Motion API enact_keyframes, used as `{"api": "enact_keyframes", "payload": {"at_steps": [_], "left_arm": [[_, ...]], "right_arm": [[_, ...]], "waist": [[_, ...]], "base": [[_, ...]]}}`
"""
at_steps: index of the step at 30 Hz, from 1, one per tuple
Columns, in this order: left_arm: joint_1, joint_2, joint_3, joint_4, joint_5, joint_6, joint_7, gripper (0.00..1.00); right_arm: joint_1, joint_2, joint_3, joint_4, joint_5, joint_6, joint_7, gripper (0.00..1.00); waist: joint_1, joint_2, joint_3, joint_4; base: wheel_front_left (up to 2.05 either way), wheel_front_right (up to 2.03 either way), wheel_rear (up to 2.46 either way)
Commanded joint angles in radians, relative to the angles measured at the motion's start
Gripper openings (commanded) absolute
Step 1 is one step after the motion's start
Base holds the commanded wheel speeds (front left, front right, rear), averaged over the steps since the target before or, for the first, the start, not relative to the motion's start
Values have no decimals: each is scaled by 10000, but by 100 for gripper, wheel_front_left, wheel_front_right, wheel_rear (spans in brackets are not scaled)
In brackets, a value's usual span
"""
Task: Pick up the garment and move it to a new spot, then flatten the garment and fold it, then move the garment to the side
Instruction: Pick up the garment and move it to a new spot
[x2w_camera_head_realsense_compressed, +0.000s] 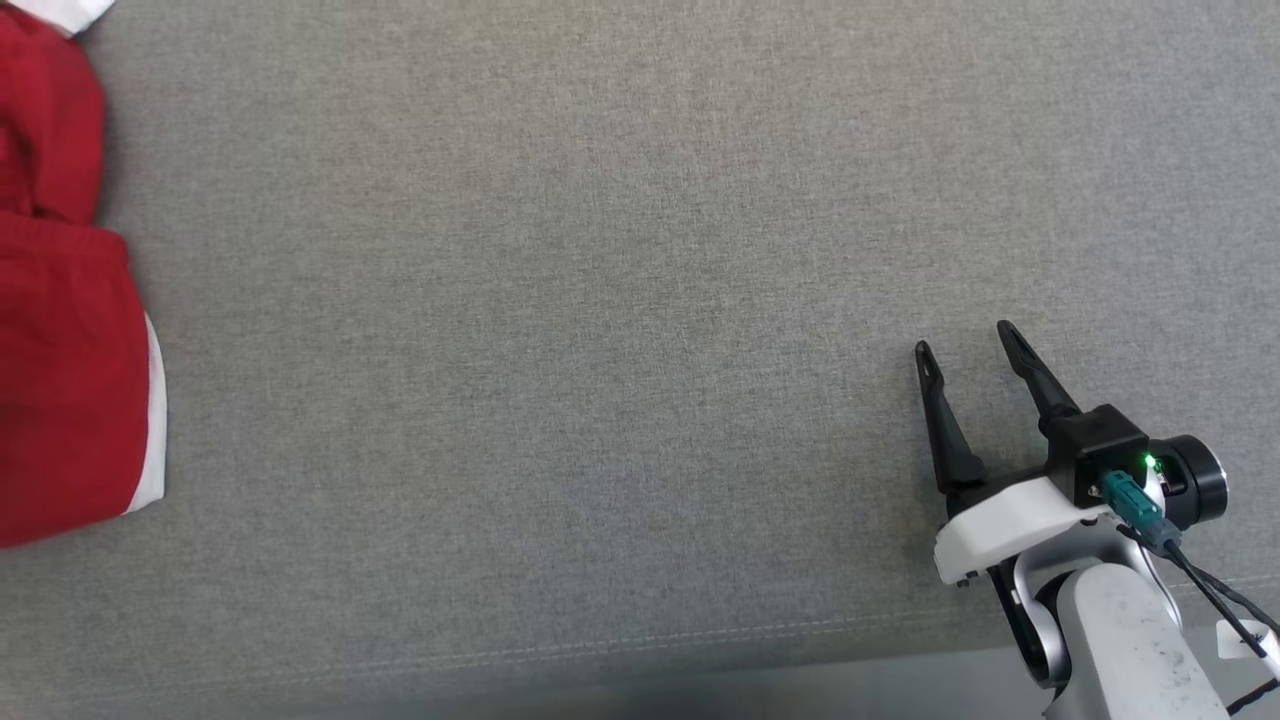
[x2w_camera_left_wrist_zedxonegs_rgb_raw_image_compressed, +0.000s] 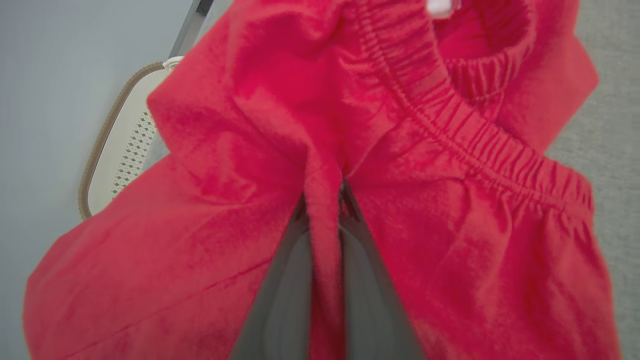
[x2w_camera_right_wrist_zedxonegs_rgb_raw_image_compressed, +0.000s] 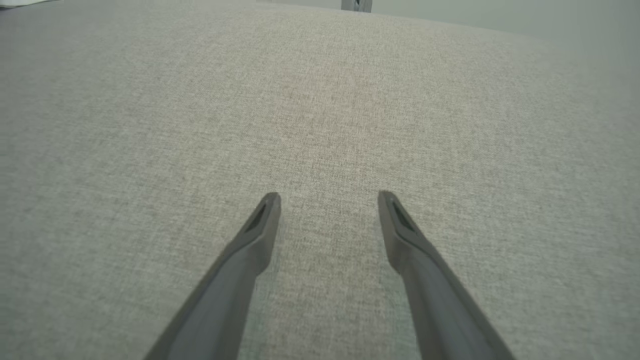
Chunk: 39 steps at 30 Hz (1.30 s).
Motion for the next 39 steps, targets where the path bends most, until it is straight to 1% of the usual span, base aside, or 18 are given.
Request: {"api": "enact_keyframes", "payload": {"at_steps": [1,5,10,14,23,28,39], "left_arm": [[-171,5,-38,10,-27,-104,-136,0],[-317,66,-103,-147,-141,-288,-289,0],[-397,172,-381,-551,-164,-456,-118,0],[-512,297,-746,-1242,-242,-596,251,0],[-375,515,-1457,-3130,-732,-688,1129,0],[-209,684,-1586,-3710,-960,-677,1523,0],[17,896,-1492,-4041,-1014,-416,1632,0]], "right_arm": [[-120,9,0,56,5,-3,-89,100],[-36,28,-24,245,69,-3,-178,100],[115,64,17,521,161,-3,-274,100],[237,100,36,772,266,-3,-394,100],[689,147,-58,1141,517,-1,-554,100],[809,147,-102,1190,643,-3,-574,100],[884,146,-134,1235,744,-1,-625,100]], "waist": [[-1,0,-260,119],[-1,0,-763,253],[-1,0,-1431,344],[-1,0,-2144,354],[-1,0,-3450,104],[-1,0,-3736,-65],[-1,0,-3867,-250]], "base": [[0,0,0],[0,0,0],[0,0,0],[0,0,0],[0,0,0],[0,0,0],[0,0,0]]}}
